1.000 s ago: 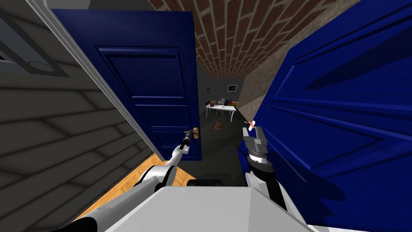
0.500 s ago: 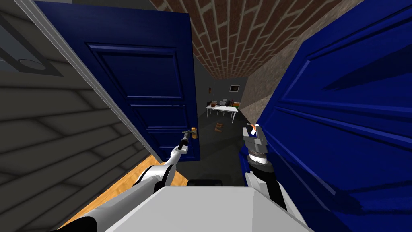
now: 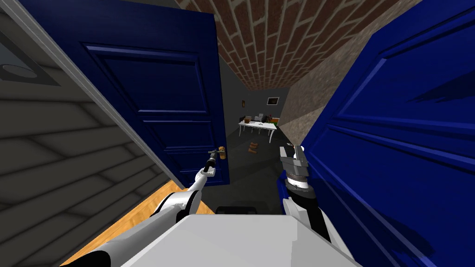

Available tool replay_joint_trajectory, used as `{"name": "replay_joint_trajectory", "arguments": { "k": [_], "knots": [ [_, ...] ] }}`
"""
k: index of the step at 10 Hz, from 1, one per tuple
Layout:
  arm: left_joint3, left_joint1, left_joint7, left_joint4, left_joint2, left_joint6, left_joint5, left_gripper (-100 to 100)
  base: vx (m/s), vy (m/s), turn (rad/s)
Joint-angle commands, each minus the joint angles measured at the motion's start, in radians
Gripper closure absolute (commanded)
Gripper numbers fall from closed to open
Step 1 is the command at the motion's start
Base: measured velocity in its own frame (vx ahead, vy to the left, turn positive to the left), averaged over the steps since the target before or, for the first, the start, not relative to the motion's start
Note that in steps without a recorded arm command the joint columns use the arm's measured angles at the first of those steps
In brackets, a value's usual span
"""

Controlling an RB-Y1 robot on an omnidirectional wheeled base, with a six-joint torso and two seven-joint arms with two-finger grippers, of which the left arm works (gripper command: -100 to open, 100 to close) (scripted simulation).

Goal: Push the door open

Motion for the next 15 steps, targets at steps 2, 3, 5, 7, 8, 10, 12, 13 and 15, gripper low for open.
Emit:
{"name": "replay_joint_trajectory", "arguments": {
  "k": [2, 3, 5, 7, 8, 10, 12, 13, 15],
  "knots": [
    [0.017, -0.005, -0.010, 0.013, 0.002, -0.009, 0.008, 100, 0.107, -0.088, 0.048],
    [0.016, -0.002, -0.010, 0.016, 0.002, -0.009, 0.007, 100, 0.045, -0.040, 0.046],
    [0.034, 0.004, -0.016, 0.014, 0.013, -0.007, 0.014, 100, 0.115, -0.041, 0.049],
    [0.046, 0.006, -0.020, 0.014, 0.020, -0.007, 0.018, 100, 0.177, -0.059, 0.036],
    [0.053, 0.008, -0.022, 0.014, 0.024, -0.008, 0.021, 100, 0.161, -0.040, 0.037],
    [0.069, 0.012, -0.027, 0.015, 0.032, -0.008, 0.027, 100, 0.183, -0.063, 0.041],
    [0.087, 0.016, -0.033, 0.015, 0.042, -0.008, 0.034, 100, 0.141, -0.050, 0.039],
    [0.092, 0.017, -0.035, 0.015, 0.044, -0.008, 0.036, 100, 0.180, -0.055, 0.070],
    [0.112, 0.022, -0.041, 0.016, 0.055, -0.009, 0.043, 100, 0.212, -0.066, 0.050]
  ]
}}
